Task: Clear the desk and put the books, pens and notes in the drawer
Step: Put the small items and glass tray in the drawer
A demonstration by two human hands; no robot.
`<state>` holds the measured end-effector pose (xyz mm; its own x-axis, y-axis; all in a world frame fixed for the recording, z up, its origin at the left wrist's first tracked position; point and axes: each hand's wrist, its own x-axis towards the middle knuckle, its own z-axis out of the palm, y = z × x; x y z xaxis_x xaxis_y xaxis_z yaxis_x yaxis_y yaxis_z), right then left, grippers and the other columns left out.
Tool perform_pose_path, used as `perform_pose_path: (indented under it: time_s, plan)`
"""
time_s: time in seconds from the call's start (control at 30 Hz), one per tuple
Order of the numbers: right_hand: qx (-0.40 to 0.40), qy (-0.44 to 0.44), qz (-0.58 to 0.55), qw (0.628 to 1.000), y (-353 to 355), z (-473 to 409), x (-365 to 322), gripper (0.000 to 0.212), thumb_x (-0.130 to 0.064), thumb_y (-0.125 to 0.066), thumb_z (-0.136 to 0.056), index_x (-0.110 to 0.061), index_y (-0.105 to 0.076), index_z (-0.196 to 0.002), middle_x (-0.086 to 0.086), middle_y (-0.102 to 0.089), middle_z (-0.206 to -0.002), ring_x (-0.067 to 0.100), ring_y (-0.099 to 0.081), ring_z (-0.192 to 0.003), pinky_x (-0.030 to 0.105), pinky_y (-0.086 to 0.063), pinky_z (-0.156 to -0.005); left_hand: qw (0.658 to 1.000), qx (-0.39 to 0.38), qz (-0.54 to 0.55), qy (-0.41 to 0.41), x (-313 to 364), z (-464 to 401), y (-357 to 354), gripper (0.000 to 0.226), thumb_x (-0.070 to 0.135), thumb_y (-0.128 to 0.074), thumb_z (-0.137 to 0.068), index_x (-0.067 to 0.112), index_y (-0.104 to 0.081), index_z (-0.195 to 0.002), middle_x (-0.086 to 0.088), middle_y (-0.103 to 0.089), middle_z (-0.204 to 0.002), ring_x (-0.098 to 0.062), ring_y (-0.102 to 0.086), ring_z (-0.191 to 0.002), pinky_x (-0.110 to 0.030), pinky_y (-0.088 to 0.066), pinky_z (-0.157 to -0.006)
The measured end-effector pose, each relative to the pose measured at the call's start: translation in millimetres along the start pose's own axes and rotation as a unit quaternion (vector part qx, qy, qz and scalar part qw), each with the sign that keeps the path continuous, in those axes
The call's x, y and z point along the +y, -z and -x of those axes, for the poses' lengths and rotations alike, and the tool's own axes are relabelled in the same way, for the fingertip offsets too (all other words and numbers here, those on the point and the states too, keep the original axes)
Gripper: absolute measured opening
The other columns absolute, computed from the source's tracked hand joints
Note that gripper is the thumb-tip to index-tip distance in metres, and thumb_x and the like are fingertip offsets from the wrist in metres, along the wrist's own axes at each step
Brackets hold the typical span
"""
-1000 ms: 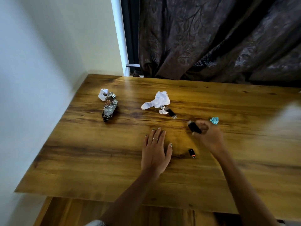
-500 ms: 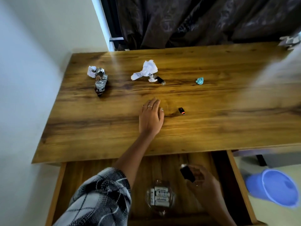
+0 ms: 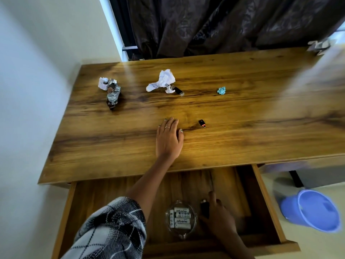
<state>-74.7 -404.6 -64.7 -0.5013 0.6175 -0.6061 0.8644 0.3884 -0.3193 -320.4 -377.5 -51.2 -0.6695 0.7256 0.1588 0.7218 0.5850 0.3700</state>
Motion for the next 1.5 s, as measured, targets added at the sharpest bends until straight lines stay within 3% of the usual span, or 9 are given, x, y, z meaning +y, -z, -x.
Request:
perform_pose_path:
  time_s: [0.1, 0.23, 0.43, 0.63, 0.83, 1.03, 1.2, 1.37, 1.5]
  plan:
    - [0.041, 0.032, -0.017, 0.998, 26, 11, -12, 0.051, -0.042, -0.054, -0.089, -0.026, -0.032, -0.132, -0.006, -0.062, -0.111, 0.012, -0.064, -0.093, 0.027, -0.053, -0.075, 1.0, 0.003, 0.001, 0.001, 1, 0, 0, 0.047, 0.034, -0.033, -0.099, 0.015, -0.041, -0.141, -0.003, -0.039, -0.149, -0.019, -0.027, -0.141, -0.039, -0.021, -0.117]
    - [0.198, 0.165, -0.121, 0.959, 77, 3, -43, 0.008, -0.03, -0.053, -0.092, -0.026, -0.059, -0.096, -0.01, -0.059, -0.072, 0.003, -0.056, -0.055, 0.015, -0.047, -0.05, 1.0, 0.015, 0.0, 0.005, 1, -2, 1, 0.046, 0.033, -0.037, -0.098, 0.015, -0.042, -0.141, -0.003, -0.04, -0.148, -0.02, -0.028, -0.14, -0.039, -0.021, -0.117]
    - [0.333, 0.277, -0.165, 0.886, 156, -94, -109, 0.01, -0.014, -0.055, -0.09, -0.011, -0.064, -0.094, 0.003, -0.064, -0.092, 0.014, -0.059, -0.081, 0.03, -0.051, -0.071, 1.0, 0.012, -0.012, 0.008, -1, -6, 0, 0.057, 0.043, -0.025, -0.094, 0.018, -0.036, -0.144, -0.001, -0.034, -0.151, -0.018, -0.023, -0.142, -0.038, -0.013, -0.117]
    - [0.318, 0.237, -0.14, 0.907, 189, -208, -163, 0.025, -0.023, -0.054, -0.091, -0.01, -0.062, -0.111, 0.008, -0.062, -0.111, 0.021, -0.056, -0.102, 0.034, -0.049, -0.085, 1.0, 0.01, -0.01, 0.019, 1, -7, 1, 0.064, 0.047, -0.016, -0.091, 0.02, -0.03, -0.147, 0.001, -0.029, -0.153, -0.016, -0.017, -0.144, -0.035, -0.008, -0.117]
    - [0.294, 0.162, -0.026, 0.942, 194, -254, -190, 0.045, -0.035, -0.058, -0.088, -0.013, -0.053, -0.127, 0.011, -0.046, -0.135, 0.03, -0.034, -0.129, 0.041, -0.039, -0.099, 0.999, 0.008, -0.006, 0.036, 0, -13, -1, 0.063, 0.049, -0.017, -0.092, 0.02, -0.028, -0.148, 0.001, -0.027, -0.155, -0.015, -0.015, -0.145, -0.037, -0.008, -0.119]
    - [0.295, 0.164, -0.102, 0.936, 199, -269, -181, 0.024, -0.023, -0.064, -0.084, -0.013, -0.067, -0.105, 0.009, -0.062, -0.112, 0.024, -0.057, -0.104, 0.041, -0.053, -0.083, 0.999, 0.004, -0.007, 0.036, -2, -18, -2, 0.064, 0.052, -0.019, -0.092, 0.02, -0.028, -0.148, 0.002, -0.025, -0.155, -0.014, -0.013, -0.145, -0.037, -0.008, -0.119]
    - [0.299, 0.147, -0.213, 0.919, 201, -220, -140, 0.021, -0.02, -0.063, -0.086, -0.012, -0.069, -0.105, -0.002, -0.068, -0.088, 0.008, -0.057, -0.071, 0.021, -0.044, -0.057, 1.0, 0.015, 0.022, -0.002, 0, -18, 1, 0.06, 0.052, -0.031, -0.093, 0.018, -0.04, -0.141, 0.0, -0.04, -0.148, -0.016, -0.028, -0.14, -0.039, -0.022, -0.117]
    - [0.313, 0.104, -0.281, 0.901, 183, -153, -75, 0.024, -0.023, -0.065, -0.085, -0.01, -0.068, -0.105, 0.001, -0.07, -0.096, 0.008, -0.06, -0.081, 0.019, -0.042, -0.063, 0.996, 0.019, 0.027, -0.088, 5, -15, 2, 0.051, 0.05, -0.041, -0.093, 0.021, -0.05, -0.134, 0.003, -0.053, -0.137, -0.014, -0.042, -0.132, -0.037, -0.042, -0.104]
    - [0.295, 0.07, -0.328, 0.894, 161, -109, -32, 0.028, -0.023, -0.069, -0.082, -0.009, -0.068, -0.106, 0.002, -0.069, -0.097, 0.005, -0.057, -0.077, 0.017, -0.04, -0.064, 0.995, -0.004, 0.06, -0.08, 17, -14, -4, 0.059, 0.057, -0.044, -0.09, 0.021, -0.046, -0.137, 0.003, -0.047, -0.142, -0.014, -0.032, -0.138, -0.036, -0.025, -0.116]
